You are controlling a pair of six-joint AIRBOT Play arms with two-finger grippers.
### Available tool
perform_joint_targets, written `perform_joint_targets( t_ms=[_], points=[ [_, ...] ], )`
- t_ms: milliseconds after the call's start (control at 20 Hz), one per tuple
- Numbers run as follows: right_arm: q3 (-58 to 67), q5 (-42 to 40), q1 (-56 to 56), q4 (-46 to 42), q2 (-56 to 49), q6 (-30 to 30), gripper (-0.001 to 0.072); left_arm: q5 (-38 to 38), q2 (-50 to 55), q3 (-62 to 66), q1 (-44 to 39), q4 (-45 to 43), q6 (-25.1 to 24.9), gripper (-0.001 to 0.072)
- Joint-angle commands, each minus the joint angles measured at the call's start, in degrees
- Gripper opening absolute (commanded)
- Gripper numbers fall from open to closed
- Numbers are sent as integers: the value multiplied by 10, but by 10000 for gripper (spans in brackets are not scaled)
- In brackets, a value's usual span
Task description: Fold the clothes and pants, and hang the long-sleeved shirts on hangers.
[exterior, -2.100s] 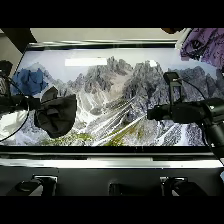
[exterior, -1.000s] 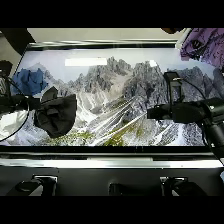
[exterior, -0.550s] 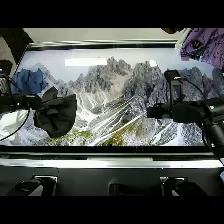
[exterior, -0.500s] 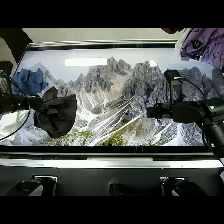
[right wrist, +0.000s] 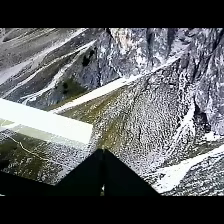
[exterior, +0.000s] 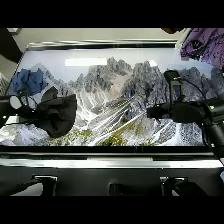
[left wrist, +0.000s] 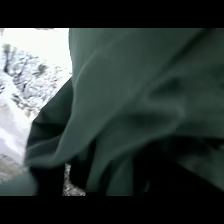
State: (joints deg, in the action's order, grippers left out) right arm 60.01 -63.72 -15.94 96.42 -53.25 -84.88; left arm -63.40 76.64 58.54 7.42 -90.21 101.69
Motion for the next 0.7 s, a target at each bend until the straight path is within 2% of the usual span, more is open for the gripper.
perform_joint_targets(
  t_ms=[0,100,300,350,450,500,600,650],
  points=[
    [0,0,-1,0,0,0,34,24,51,-2,-4,68,-22,21],
    [2,-17,-1,4,0,0,33,17,43,8,-40,143,-90,16],
    [6,-68,-1,-2,5,0,33,3,20,53,-199,258,-95,16],
    [6,-82,-1,-7,10,0,34,19,21,59,-245,279,-76,16],
    [6,-103,-1,-25,21,-1,37,97,29,59,-345,285,-13,16],
    [6,-115,-1,-36,24,0,62,132,40,59,-385,286,17,16],
    [6,-138,-1,-56,26,0,177,195,75,59,-452,287,80,27],
    [4,-140,-1,-60,26,0,195,217,90,59,-474,288,84,204]
  ],
)
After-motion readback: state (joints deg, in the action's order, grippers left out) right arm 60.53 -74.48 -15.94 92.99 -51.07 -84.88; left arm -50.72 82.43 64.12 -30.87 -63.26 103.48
